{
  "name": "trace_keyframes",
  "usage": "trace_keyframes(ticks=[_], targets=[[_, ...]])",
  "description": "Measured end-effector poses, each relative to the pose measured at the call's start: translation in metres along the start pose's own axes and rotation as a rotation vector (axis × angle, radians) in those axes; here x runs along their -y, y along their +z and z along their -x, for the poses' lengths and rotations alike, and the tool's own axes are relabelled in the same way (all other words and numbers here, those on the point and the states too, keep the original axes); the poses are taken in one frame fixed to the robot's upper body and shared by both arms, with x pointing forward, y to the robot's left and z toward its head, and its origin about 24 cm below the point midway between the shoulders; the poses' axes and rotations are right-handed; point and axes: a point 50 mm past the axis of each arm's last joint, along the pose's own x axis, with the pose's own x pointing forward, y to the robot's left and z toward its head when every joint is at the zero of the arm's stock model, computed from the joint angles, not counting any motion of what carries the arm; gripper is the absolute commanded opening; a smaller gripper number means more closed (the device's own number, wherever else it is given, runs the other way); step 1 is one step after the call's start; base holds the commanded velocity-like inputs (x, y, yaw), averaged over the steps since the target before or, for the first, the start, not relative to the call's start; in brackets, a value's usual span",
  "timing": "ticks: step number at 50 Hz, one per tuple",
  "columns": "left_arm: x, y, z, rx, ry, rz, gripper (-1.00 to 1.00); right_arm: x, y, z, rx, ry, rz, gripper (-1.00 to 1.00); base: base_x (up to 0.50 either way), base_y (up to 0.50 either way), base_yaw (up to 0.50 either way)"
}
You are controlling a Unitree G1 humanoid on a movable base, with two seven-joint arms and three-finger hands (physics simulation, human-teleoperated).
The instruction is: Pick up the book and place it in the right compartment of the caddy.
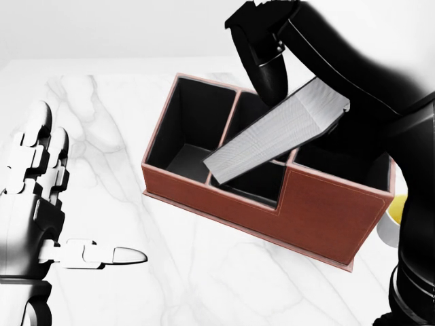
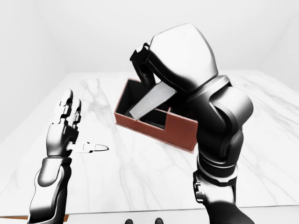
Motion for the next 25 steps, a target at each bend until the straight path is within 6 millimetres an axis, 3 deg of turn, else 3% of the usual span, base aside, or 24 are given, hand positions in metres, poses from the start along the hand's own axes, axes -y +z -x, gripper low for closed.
trace_keyframes(ticks=[25], targets=[[0.001, 0.001, 0.000, 0.003, -0.005, 0.006, 1.00, 0.009, -0.067, -0.048, -0.215, 0.114, 0.084, -1.00, 0.00, 0.00, 0.00]])
